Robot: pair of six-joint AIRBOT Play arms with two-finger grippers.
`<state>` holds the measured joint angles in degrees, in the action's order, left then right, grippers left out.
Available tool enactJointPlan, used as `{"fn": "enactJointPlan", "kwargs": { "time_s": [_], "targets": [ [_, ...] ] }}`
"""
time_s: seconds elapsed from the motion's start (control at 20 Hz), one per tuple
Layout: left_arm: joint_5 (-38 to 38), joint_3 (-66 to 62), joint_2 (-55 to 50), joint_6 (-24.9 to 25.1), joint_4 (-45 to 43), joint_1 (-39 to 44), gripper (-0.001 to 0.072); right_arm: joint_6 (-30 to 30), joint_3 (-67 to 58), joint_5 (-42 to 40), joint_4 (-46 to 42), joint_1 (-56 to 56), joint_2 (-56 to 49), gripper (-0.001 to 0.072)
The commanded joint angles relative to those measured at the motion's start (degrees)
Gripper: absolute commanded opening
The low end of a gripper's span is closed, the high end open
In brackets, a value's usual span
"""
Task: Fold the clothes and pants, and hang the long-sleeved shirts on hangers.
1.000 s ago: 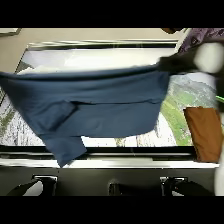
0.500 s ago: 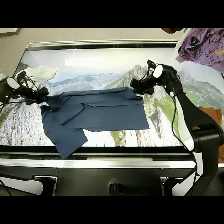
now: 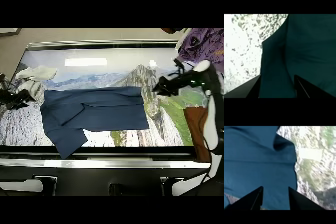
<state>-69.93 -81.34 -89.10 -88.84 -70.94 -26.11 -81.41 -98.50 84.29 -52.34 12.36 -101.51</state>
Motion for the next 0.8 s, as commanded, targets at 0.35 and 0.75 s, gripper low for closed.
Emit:
{"fn": "enactJointPlan", "kwargs": {
  "time_s": [0.35, 0.75],
  "targets": [
    [-1.64, 18.38, 7.96, 1.42, 2.62, -6.29, 0.0473, 16.46, 32.72, -0.92, 5.16, 8.26, 4.37, 0.039],
    [-2.12, 18.38, 7.96, 1.22, 2.62, -5.6, 0.0474, 16.96, 37.57, -8.7, 5.33, -1.29, 4.33, 0.042]
  ]
}}
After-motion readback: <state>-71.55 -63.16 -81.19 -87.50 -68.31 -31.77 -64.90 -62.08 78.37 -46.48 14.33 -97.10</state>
